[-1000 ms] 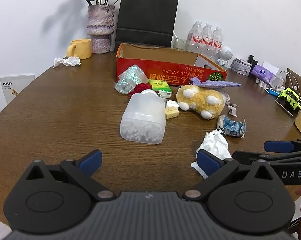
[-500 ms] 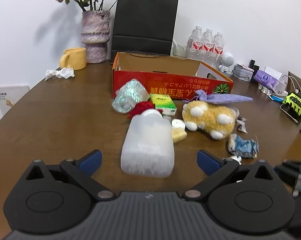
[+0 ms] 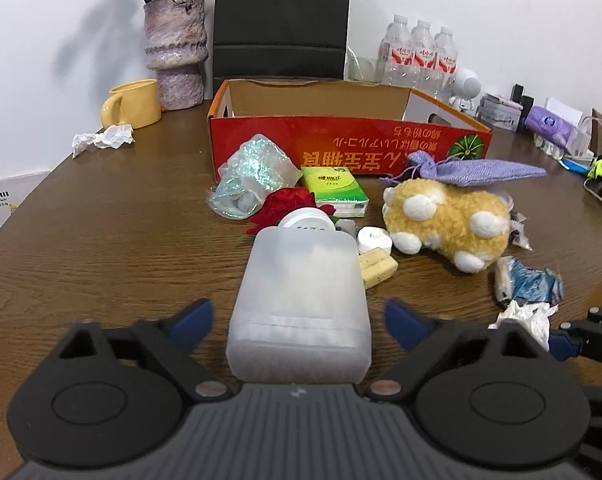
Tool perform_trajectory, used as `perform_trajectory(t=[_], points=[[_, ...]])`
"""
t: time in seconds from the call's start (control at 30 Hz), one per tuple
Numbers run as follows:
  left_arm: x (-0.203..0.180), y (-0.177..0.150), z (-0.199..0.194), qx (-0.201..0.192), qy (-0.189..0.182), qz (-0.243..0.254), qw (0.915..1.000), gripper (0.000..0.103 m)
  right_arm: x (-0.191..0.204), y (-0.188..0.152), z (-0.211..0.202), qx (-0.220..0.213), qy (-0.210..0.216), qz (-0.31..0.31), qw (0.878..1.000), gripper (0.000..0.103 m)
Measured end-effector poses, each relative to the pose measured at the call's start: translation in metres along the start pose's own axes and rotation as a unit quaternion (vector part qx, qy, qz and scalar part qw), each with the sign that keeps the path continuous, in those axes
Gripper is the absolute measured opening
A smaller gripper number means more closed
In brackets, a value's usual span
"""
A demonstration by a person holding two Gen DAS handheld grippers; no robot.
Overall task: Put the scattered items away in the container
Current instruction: 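Grasp the white plastic container with left gripper while right gripper grasps the white tissue, then carry container and tissue into the cardboard box and open both grippers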
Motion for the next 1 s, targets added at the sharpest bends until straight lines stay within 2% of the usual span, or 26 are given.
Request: perform_trajectory(t=[0.03,0.2,0.37,0.5,0.6,0.7,0.8,0.9,1.0], points=[[0.000,0.000,0.003,0.005,-0.002,-0.001,1.0000,0.067,0.000,0.001,0.001,-0.001,0.002,0.001,1.000,0.025],[0.002,0.002,-0.003,0.000,-0.018,-0.006,0.9998,0.066,-0.011,0.010,-0.005,-0.026,0.016,0.018,0.999,0.024],[0.003,0.025,-0.032,-0.050,-0.034,-0.006,0.9982,0.066,-0.036,0.037,-0.024,-0.079,0.023,0.041,0.996,0.024],[-0.004,0.063,-0.052,-0.107,-0.046,-0.002,0.9931,0.066,-0.066,0.071,-0.033,-0.128,0.003,0.047,0.991,0.024],[-0.012,0.103,-0.054,-0.140,-0.051,-0.005,0.9888,0.066,-0.089,0.104,-0.031,-0.162,-0.027,0.042,0.985,0.024],[-0.024,0.142,-0.039,-0.154,-0.046,-0.012,0.9870,0.067,-0.115,0.133,-0.015,-0.168,-0.038,0.052,0.984,0.024],[-0.036,0.176,-0.005,-0.130,-0.047,-0.022,0.9901,0.067,-0.147,0.161,0.019,-0.144,-0.039,0.063,0.987,0.024],[-0.042,0.200,0.043,-0.079,-0.045,-0.035,0.9953,0.067,-0.171,0.179,0.063,-0.105,-0.053,0.055,0.992,0.024],[-0.043,0.210,0.101,-0.023,-0.021,-0.046,0.9984,0.067,-0.191,0.185,0.115,-0.050,-0.046,0.060,0.996,0.024]])
Point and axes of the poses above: each gripper's, at about its wrist camera, not at the fingertips, and z roughly the way its jaws point, x to its left, y to its top, the point moved 6 cm from there along z, roughly the way its jaws point, and after that the axes turned 12 degrees about -z, right-handed, at the moved point
